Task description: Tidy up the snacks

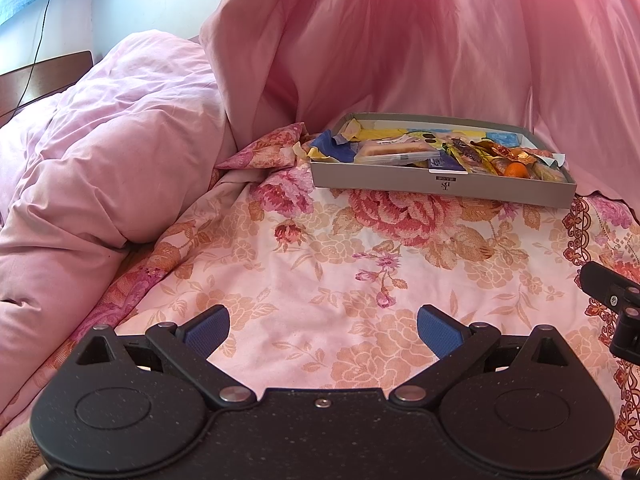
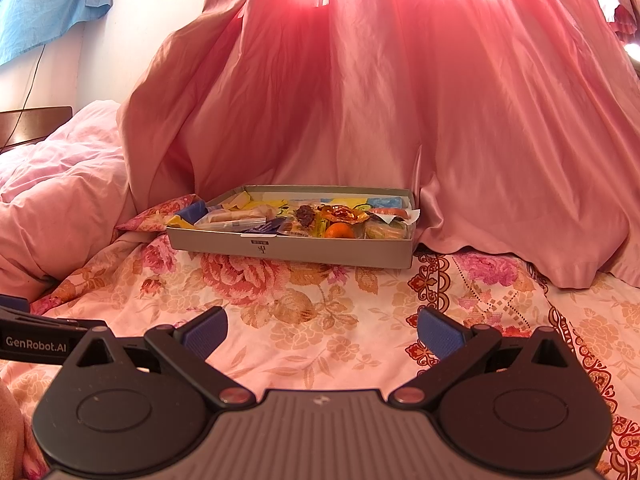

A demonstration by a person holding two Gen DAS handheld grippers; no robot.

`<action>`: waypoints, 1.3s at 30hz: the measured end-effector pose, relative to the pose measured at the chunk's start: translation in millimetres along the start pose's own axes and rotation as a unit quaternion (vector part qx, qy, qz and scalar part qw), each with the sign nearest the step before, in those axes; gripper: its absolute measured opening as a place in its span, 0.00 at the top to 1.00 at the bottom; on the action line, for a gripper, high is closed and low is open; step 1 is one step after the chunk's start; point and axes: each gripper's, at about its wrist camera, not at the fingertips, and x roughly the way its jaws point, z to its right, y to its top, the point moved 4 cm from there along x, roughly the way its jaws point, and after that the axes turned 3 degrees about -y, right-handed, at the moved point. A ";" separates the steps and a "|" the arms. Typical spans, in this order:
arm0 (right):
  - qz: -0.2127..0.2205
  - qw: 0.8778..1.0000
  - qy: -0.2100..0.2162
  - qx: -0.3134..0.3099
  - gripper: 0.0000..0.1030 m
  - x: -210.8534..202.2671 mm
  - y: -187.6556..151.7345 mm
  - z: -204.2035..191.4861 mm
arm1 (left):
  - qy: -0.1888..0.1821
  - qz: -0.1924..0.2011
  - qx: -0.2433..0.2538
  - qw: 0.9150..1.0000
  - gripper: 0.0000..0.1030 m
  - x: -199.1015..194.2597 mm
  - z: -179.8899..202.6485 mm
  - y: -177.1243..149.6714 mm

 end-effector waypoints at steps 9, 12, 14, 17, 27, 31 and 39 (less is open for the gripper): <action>0.000 1.000 0.000 0.000 0.00 0.2 0.0 0.3 | 0.000 0.000 0.000 1.000 0.03 -0.1 0.7 -0.5; 0.000 1.000 0.000 0.000 0.00 0.2 -0.3 -0.1 | 0.000 0.000 0.000 1.000 0.03 -0.2 1.3 -0.7; -0.001 1.000 0.000 0.001 0.00 0.5 -0.2 0.2 | 0.000 -0.001 0.000 1.000 0.03 -0.6 -1.0 2.0; -0.001 1.000 0.000 0.002 0.00 -0.6 -1.4 -1.4 | 0.009 -0.001 0.003 1.000 0.03 -1.6 -2.3 4.4; -0.002 1.000 0.001 0.002 0.00 -1.0 -1.8 -2.4 | -0.001 0.000 0.010 1.000 0.03 -6.0 1.6 6.2; -0.002 1.000 0.002 0.002 0.00 -1.4 -1.9 -2.3 | -0.008 0.003 0.015 1.000 0.03 -7.7 4.5 5.9; -0.003 1.000 0.001 0.003 0.00 -1.9 -1.9 -2.7 | -0.007 0.004 0.017 1.000 0.03 -7.8 6.1 5.7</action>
